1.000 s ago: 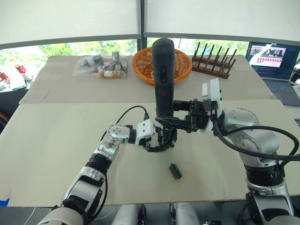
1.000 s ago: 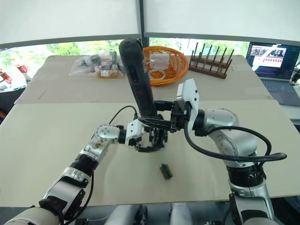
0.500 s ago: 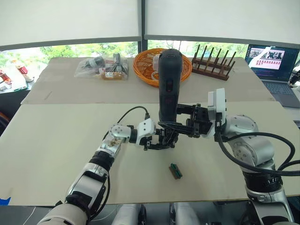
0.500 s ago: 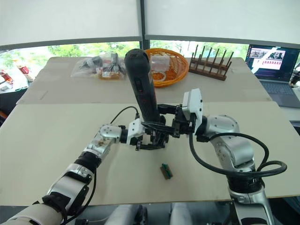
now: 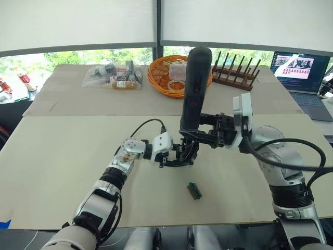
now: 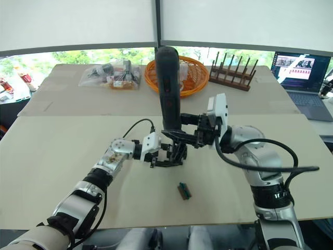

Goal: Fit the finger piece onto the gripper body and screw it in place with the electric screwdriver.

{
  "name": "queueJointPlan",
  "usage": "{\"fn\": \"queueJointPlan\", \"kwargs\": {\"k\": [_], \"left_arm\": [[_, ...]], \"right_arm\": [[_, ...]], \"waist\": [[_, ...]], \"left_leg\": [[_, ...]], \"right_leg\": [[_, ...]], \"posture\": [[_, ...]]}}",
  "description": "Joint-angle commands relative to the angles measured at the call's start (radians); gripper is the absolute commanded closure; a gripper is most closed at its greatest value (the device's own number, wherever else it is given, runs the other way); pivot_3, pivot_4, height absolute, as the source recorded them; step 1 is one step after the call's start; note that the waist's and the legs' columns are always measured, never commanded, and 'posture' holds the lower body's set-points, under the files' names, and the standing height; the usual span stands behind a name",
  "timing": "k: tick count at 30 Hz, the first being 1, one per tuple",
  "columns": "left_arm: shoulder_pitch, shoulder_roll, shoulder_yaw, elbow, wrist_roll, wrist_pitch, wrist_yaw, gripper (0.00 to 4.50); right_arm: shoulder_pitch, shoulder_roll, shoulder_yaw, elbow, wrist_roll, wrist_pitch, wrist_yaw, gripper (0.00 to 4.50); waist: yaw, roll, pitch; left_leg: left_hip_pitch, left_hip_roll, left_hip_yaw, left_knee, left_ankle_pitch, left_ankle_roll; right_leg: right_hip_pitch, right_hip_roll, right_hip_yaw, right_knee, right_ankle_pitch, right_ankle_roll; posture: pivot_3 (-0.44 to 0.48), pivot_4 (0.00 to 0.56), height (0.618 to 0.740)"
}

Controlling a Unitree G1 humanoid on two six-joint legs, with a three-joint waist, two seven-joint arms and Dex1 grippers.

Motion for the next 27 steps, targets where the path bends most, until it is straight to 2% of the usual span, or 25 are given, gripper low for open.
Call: {"fn": "queueJointPlan", "kwargs": {"k": [1, 14, 27], "left_arm": [[-0.011, 0.027, 0.021, -0.012, 0.015, -0.003, 0.022, 2.2], [-0.018, 0.029, 0.02, -0.013, 0.017, -0.002, 0.021, 2.2], [-0.019, 0.028, 0.019, -0.007, 0.018, -0.005, 0.019, 2.2]], "right_arm": [[0.033, 0.008, 0.023, 0.06, -0.055, 0.009, -0.024, 2.61], [0.043, 0.028, 0.023, 0.004, -0.016, 0.127, -0.149, 2.61], [0.023, 0.015, -0.006, -0.17, 0.067, 0.206, -0.179, 2.61]], "waist": [[-0.001, 0.0, 0.0], [-0.001, 0.0, 0.0], [0.0, 0.0, 0.0]], "left_leg": [[0.0, 0.0, 0.0, 0.0, 0.0, 0.0], [0.0, 0.002, 0.0, 0.0, -0.003, 0.001], [-0.003, 0.002, 0.0, -0.001, -0.003, 0.002]], "right_leg": [[0.0, 0.0, 0.0, 0.0, 0.0, 0.0], [-0.002, -0.001, 0.0, -0.001, 0.001, -0.001], [-0.002, -0.001, -0.001, -0.002, 0.001, -0.001]], "posture": [[0.0, 0.15, 0.74], [0.0, 0.15, 0.74], [0.0, 0.15, 0.74]]}}
